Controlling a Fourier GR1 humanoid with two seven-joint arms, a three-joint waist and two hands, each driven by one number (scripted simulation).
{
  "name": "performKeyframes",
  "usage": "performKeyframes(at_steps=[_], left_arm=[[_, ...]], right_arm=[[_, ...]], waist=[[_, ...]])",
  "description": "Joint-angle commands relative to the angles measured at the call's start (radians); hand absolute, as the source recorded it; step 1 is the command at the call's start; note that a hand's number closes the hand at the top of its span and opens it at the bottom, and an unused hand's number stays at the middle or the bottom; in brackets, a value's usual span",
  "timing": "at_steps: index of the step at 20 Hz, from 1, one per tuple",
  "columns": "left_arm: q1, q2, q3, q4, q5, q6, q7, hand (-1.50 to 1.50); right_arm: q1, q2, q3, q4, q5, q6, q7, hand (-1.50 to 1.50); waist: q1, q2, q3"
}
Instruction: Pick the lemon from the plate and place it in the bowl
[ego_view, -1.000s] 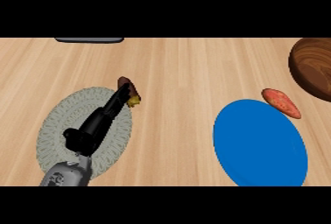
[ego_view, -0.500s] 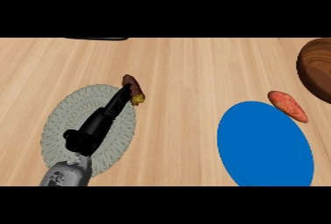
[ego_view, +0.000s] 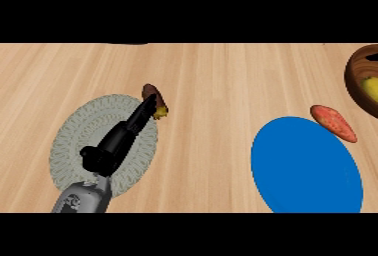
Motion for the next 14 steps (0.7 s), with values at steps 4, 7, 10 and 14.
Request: performKeyframes(at_steps=[4, 7, 10, 14], left_arm=[[0.015, 0.006, 0.009, -0.005, -0.002, -0.002, -0.003, 0.00], [0.007, 0.022, 0.022, -0.036, 0.020, -0.019, 0.035, 0.00], [-0.021, -0.009, 0.010, 0.010, -0.015, 0.010, -0.017, 0.00], [-0.015, 0.020, 0.029, -0.006, 0.010, -0.021, 0.002, 0.00]], right_arm=[[-0.117, 0.001, -0.101, 0.148, -0.074, 0.059, -0.027, -1.50], [-0.148, -0.038, -0.184, 0.198, -0.154, 0.113, 0.012, -1.50], [-0.170, -0.091, -0.224, 0.248, -0.189, 0.175, 0.069, -1.50], [-0.142, -0.114, -0.269, 0.300, -0.232, 0.202, 0.110, -1.50]], waist=[[0.000, -0.001, 0.000], [0.000, -0.003, 0.001], [-0.006, 0.007, 0.001], [-0.001, 0.009, 0.003]])
